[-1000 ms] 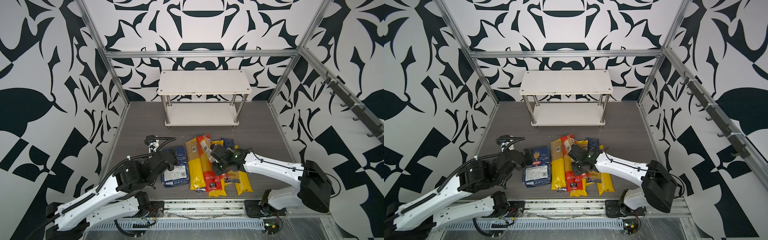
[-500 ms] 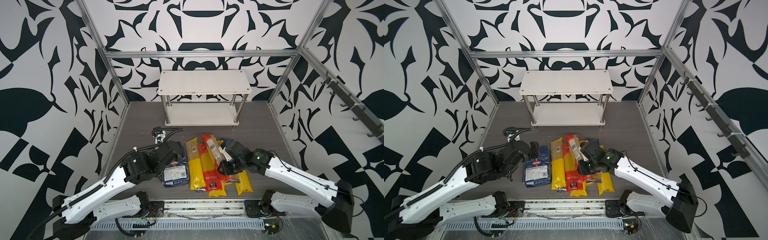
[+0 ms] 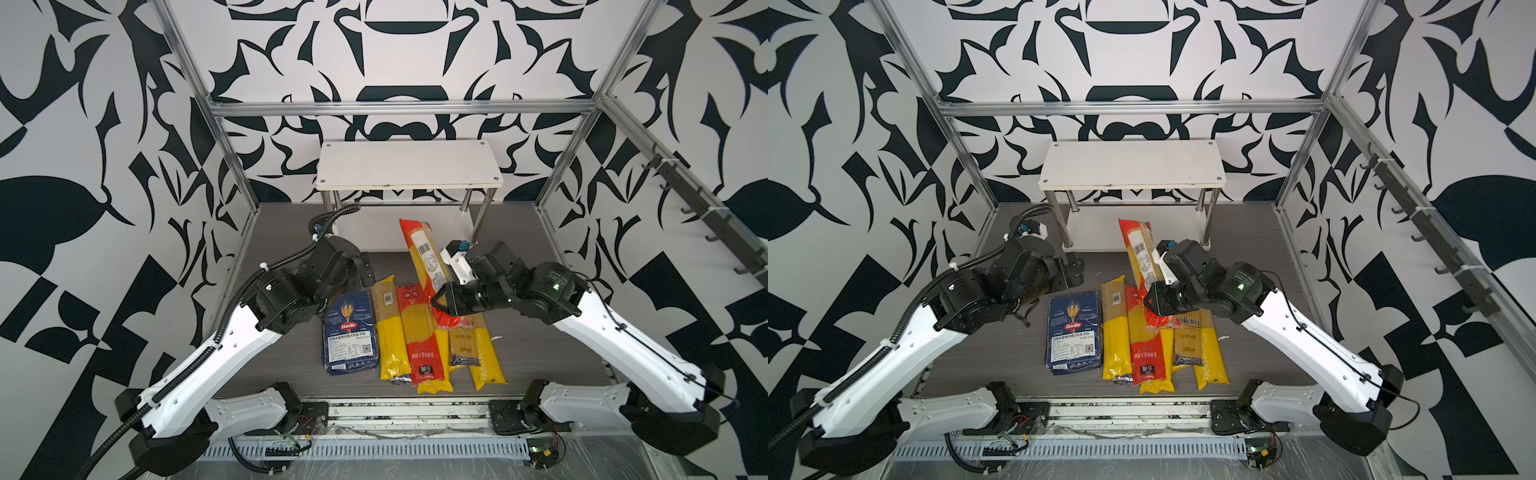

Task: Arrange pasta packages on shelves
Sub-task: Pick up the pasta bag from the pasta bags, then place the pasta bag on the shelf.

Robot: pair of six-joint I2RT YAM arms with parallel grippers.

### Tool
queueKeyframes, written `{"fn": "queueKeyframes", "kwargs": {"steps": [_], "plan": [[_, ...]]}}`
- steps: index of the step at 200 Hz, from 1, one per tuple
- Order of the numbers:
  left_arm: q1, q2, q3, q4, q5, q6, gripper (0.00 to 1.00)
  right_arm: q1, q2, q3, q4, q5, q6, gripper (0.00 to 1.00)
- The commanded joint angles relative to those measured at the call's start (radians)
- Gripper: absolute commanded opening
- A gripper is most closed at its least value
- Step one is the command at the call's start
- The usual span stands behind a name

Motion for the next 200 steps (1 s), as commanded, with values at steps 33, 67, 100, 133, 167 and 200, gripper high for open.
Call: {"fn": "queueKeyframes", "kwargs": {"steps": [33,67,100,133,167,200], "plan": [[0.061,0.122,0.216,-0.045,0.113,0.156,0.99,-0.047,0.091,0.356,-0.028,0.114,-0.136,0.00],[0.095,0.226,0.337,-0.056,0.169,0.237,0.99,-0.111,0.195,0.528,-0.047,0.113,-0.181,0.00],[0.156,0.311,0.472,-0.071,0.245,0.302,0.99,-0.184,0.311,0.691,-0.059,0.096,-0.213,0.00],[0.196,0.372,0.559,-0.063,0.309,0.347,0.99,-0.262,0.427,0.846,-0.059,0.070,-0.232,0.00],[0.228,0.401,0.566,-0.029,0.362,0.374,0.99,-0.346,0.572,1.083,-0.103,0.086,-0.276,0.00],[0.270,0.423,0.564,0.003,0.404,0.386,0.99,-0.452,0.736,1.352,-0.154,0.061,-0.294,0.00]]}}
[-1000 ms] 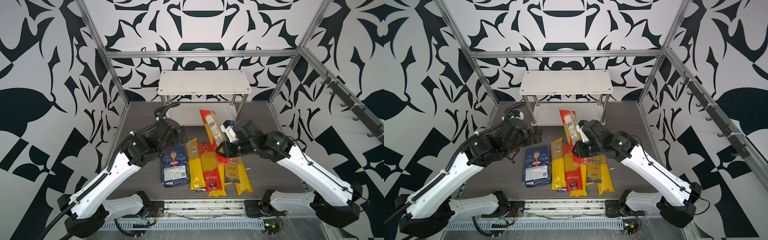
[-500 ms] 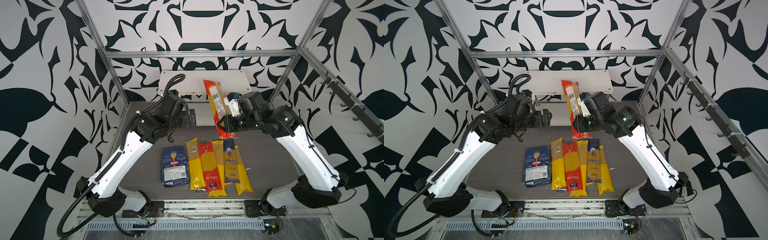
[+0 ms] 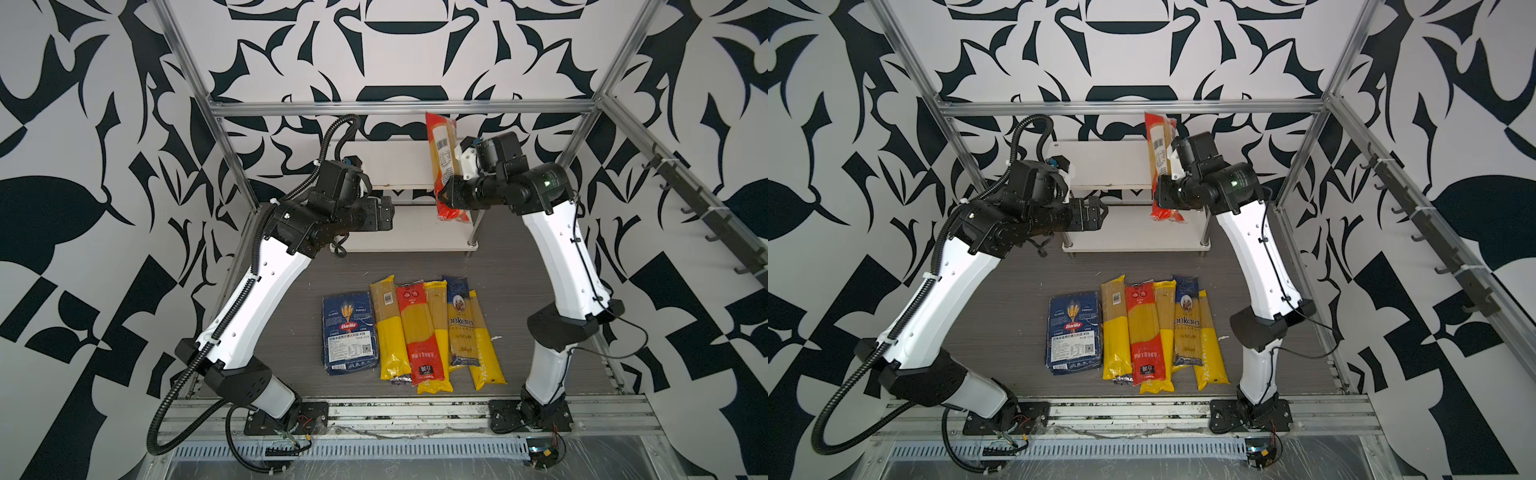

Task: Arrange pasta packages on shelves
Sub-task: Place the pasta bag on the shelf.

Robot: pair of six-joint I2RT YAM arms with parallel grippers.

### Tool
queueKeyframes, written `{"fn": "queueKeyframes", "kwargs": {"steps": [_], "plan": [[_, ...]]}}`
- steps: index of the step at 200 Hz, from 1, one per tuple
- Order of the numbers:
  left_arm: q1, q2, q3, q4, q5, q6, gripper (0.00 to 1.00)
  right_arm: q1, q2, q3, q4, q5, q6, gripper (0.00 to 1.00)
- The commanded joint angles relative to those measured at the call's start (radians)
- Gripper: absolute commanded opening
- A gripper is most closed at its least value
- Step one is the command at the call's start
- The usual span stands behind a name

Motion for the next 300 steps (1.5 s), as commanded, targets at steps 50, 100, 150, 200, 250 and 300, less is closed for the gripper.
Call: {"fn": "queueKeyframes", "kwargs": {"steps": [50,100,150,200,250,300], "plan": [[0.080,0.028,0.018,0.031,0.105,0.078,0.99,-0.159,0.055,0.122,0.248,-0.061,-0.021,0.00],[0.110,0.046,0.029,0.048,0.117,0.067,0.99,-0.221,0.122,0.158,0.277,-0.149,0.034,0.00],[0.129,0.088,0.063,0.044,0.151,0.056,0.99,-0.255,0.125,0.149,0.262,-0.166,0.041,0.18],[0.136,0.100,0.049,0.055,0.182,0.048,0.99,-0.256,0.070,0.093,0.255,-0.146,0.025,0.61],[0.143,0.070,-0.007,0.076,0.191,0.034,0.99,-0.259,0.044,0.085,0.190,-0.100,0.009,0.65],[0.148,0.033,-0.063,0.106,0.204,0.013,0.99,-0.253,-0.060,-0.027,0.114,-0.045,0.001,0.65]]}}
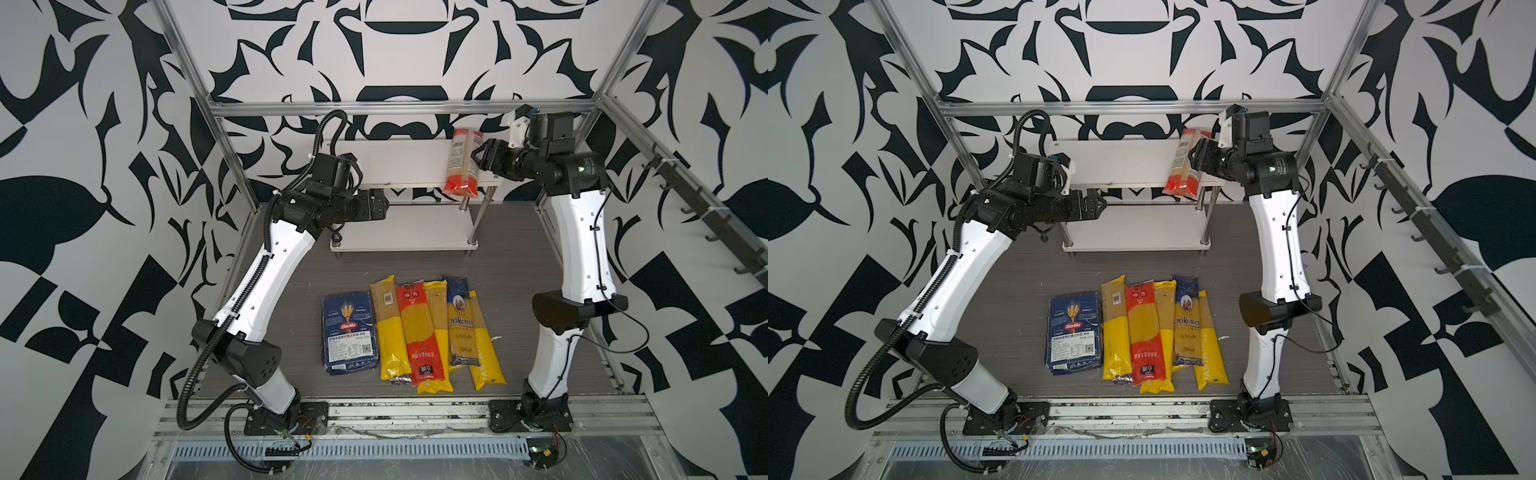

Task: Arrange pasta packages on shelves
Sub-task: Place the pasta bag on the shelf, then pick up the pasta bag from the pasta bags.

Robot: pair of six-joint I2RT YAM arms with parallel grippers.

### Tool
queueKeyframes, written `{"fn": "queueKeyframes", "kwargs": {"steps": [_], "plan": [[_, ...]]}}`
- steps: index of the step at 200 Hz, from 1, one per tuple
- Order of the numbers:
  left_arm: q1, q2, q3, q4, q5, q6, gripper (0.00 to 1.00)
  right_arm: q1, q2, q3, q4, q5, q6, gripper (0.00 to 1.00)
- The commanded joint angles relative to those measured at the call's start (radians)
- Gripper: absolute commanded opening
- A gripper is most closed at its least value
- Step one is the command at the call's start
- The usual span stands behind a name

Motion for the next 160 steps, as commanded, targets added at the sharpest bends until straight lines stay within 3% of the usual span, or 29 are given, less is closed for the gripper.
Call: {"fn": "queueKeyframes", "kwargs": {"steps": [1,75,112,160], "plan": [[0.005,-0.050,-0.022,0.020,0.022,-0.021,0.99,0.004,-0.095,-0.081,-0.031,0.049,-0.017,0.65],[-0.007,-0.064,-0.110,0.121,0.115,-0.112,0.99,0.111,-0.563,-0.899,0.124,0.103,0.070,0.65],[-0.104,-0.087,-0.146,0.134,-0.025,-0.110,0.99,0.216,-0.668,-1.210,0.162,0.076,0.150,0.65],[-0.169,-0.171,-0.282,0.128,-0.139,-0.261,0.99,0.315,-0.773,-1.504,0.205,0.030,0.253,0.66]]}}
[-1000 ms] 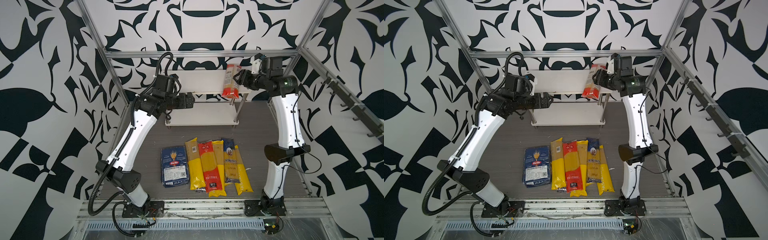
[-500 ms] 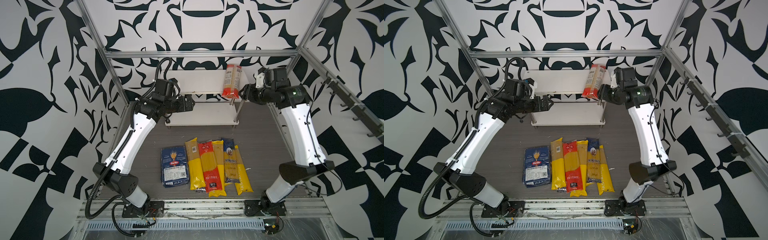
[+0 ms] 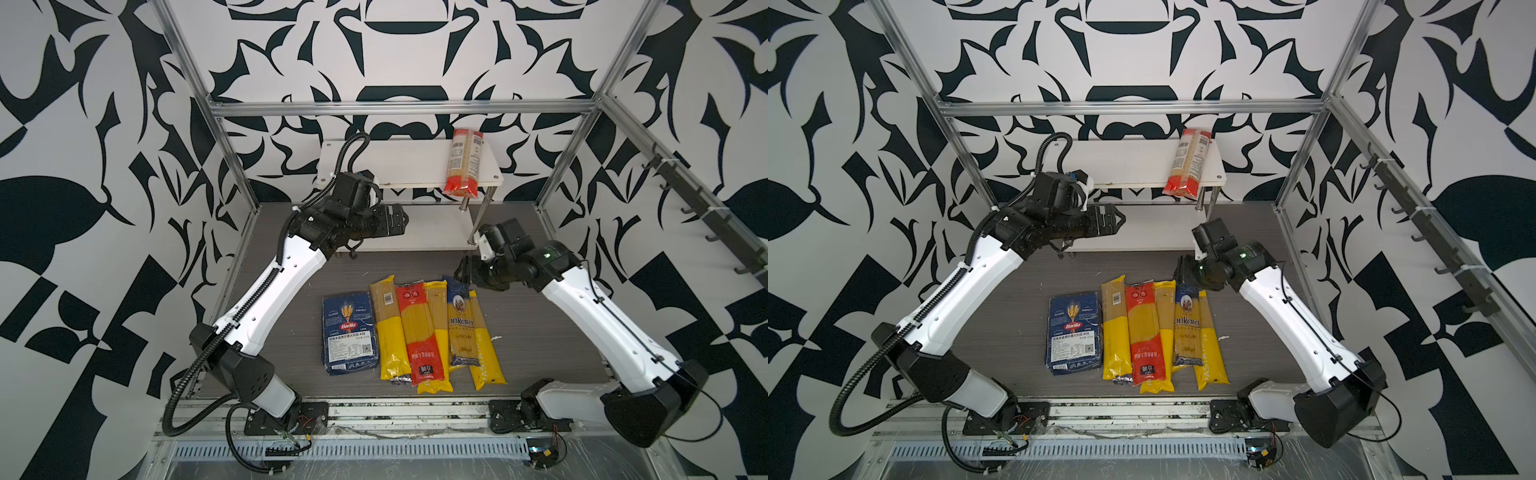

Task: Arrange pasta packages on shelves
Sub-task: Pick up the pasta bag from the pasta bags.

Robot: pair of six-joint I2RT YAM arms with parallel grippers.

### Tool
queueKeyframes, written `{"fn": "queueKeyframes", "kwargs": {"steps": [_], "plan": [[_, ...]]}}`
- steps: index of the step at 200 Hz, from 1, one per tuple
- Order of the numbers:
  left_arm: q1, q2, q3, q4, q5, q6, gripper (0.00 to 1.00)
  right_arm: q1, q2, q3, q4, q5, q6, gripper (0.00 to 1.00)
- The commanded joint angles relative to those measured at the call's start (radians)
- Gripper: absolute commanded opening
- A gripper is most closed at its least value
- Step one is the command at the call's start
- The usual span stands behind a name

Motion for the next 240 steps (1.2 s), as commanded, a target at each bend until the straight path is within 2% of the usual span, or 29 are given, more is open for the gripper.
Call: {"fn": "queueKeyframes", "kwargs": {"steps": [1,46,48,49,51,56,60,63,101,136,190,240], "plan": [[-0.030,-0.084,-0.078,-0.003,-0.105,-0.097,0.99,0.025,-0.078,-0.096,0.046,-0.034,0.079,0.66],[-0.175,-0.206,-0.277,-0.007,-0.295,-0.219,0.99,0.027,-0.123,-0.264,0.013,-0.038,0.075,0.68],[-0.181,-0.209,-0.284,-0.007,-0.300,-0.225,0.99,0.026,-0.126,-0.269,0.013,-0.037,0.076,0.70],[-0.187,-0.211,-0.286,-0.009,-0.304,-0.228,0.99,0.027,-0.126,-0.273,0.013,-0.038,0.077,0.77],[-0.195,-0.215,-0.293,-0.010,-0.310,-0.233,0.99,0.027,-0.129,-0.281,0.013,-0.038,0.079,0.83],[-0.215,-0.221,-0.305,-0.015,-0.326,-0.248,0.99,0.027,-0.135,-0.300,0.018,-0.042,0.085,0.86],[-0.232,-0.224,-0.314,-0.020,-0.340,-0.260,0.99,0.027,-0.140,-0.316,0.025,-0.044,0.088,0.96],[-0.246,-0.227,-0.320,-0.024,-0.351,-0.269,0.99,0.027,-0.143,-0.327,0.030,-0.045,0.093,0.98],[-0.384,-0.252,-0.374,-0.092,-0.452,-0.380,0.99,0.027,-0.191,-0.470,0.095,-0.081,0.115,1.00],[-0.480,-0.305,-0.393,-0.153,-0.536,-0.462,0.99,0.030,-0.201,-0.526,0.130,-0.081,0.105,1.00],[-0.576,-0.402,-0.437,-0.240,-0.623,-0.576,0.99,0.106,-0.141,-0.570,0.174,-0.014,0.123,0.94],[-0.586,-0.437,-0.443,-0.239,-0.632,-0.543,0.99,0.138,-0.092,-0.610,0.234,0.008,0.142,0.92]]}}
